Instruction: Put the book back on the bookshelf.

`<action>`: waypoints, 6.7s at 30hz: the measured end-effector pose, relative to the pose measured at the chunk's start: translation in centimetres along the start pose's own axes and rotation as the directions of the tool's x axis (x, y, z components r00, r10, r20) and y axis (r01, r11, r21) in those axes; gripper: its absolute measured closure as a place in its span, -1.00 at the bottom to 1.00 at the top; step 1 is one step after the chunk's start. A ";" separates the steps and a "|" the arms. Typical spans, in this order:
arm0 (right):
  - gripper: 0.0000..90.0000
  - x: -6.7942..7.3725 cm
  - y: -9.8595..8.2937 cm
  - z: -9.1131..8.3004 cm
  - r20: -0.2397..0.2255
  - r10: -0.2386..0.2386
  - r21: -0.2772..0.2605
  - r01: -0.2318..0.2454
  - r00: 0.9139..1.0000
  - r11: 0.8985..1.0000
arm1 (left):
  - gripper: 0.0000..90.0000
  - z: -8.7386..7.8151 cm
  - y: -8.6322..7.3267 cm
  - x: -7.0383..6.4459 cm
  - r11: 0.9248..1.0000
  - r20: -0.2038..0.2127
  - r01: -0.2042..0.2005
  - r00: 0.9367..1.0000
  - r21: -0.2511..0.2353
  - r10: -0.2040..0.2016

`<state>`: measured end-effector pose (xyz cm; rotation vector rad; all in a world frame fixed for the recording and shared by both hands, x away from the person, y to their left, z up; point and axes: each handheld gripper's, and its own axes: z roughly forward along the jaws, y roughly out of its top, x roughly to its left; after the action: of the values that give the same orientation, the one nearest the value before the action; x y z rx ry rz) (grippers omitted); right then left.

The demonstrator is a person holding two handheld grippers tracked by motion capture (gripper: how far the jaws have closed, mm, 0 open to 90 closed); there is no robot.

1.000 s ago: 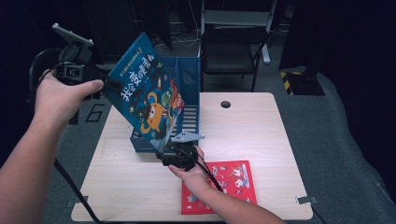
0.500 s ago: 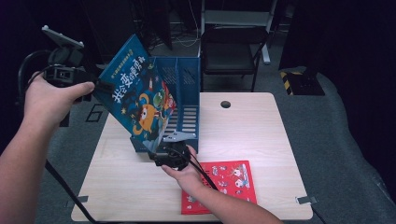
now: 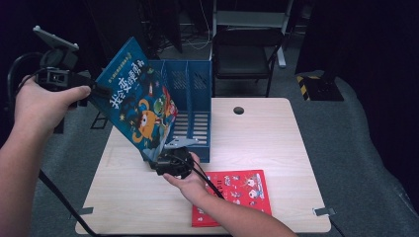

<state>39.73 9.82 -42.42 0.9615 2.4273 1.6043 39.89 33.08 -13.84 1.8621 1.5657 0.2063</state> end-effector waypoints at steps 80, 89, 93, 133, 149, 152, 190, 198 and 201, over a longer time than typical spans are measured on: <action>0.19 -2.7 3.4 5.0 0.067 -0.159 0.076 0.153 0.985 0.985 | 0.83 3.7 3.0 2.8 0.989 -0.120 0.145 0.982 0.010 -0.143; 0.23 -3.3 4.1 5.5 0.052 -0.157 0.075 0.153 0.986 0.985 | 0.83 3.9 3.4 2.8 0.990 -0.131 0.140 0.982 0.006 -0.138; 0.24 -3.6 4.7 5.6 0.058 -0.174 0.089 0.168 0.983 0.982 | 0.83 3.9 3.5 2.9 0.990 -0.126 0.144 0.982 -0.003 -0.143; 0.27 -3.9 7.3 7.1 0.079 -0.110 0.096 0.102 0.991 0.990 | 0.83 6.9 2.8 1.8 0.994 -0.187 0.104 0.978 0.032 -0.097; 0.26 -3.6 6.9 7.5 0.080 -0.098 0.125 0.088 0.992 0.988 | 0.83 10.1 2.1 2.0 0.992 -0.215 0.113 0.972 0.061 -0.097; 0.27 -3.8 6.8 7.6 0.088 -0.095 0.134 0.083 0.992 0.987 | 0.83 10.4 1.9 2.1 0.992 -0.212 0.111 0.973 0.062 -0.096; 0.26 -3.6 7.4 8.2 0.076 -0.074 0.119 0.065 0.994 0.991 | 0.83 12.8 1.7 1.7 0.988 -0.286 0.121 0.954 0.096 -0.090; 0.26 -3.0 7.7 8.7 0.071 -0.064 0.125 0.055 0.995 0.991 | 0.83 12.5 1.6 2.2 0.988 -0.294 0.121 0.952 0.097 -0.088; 0.26 -3.0 7.7 9.1 0.076 -0.097 0.103 0.089 0.992 0.991 | 0.83 12.6 1.5 2.3 0.988 -0.301 0.122 0.950 0.095 -0.088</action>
<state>49.21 17.52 -40.77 0.8941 2.4783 1.3990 48.33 30.18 -23.11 1.8933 1.9102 0.3695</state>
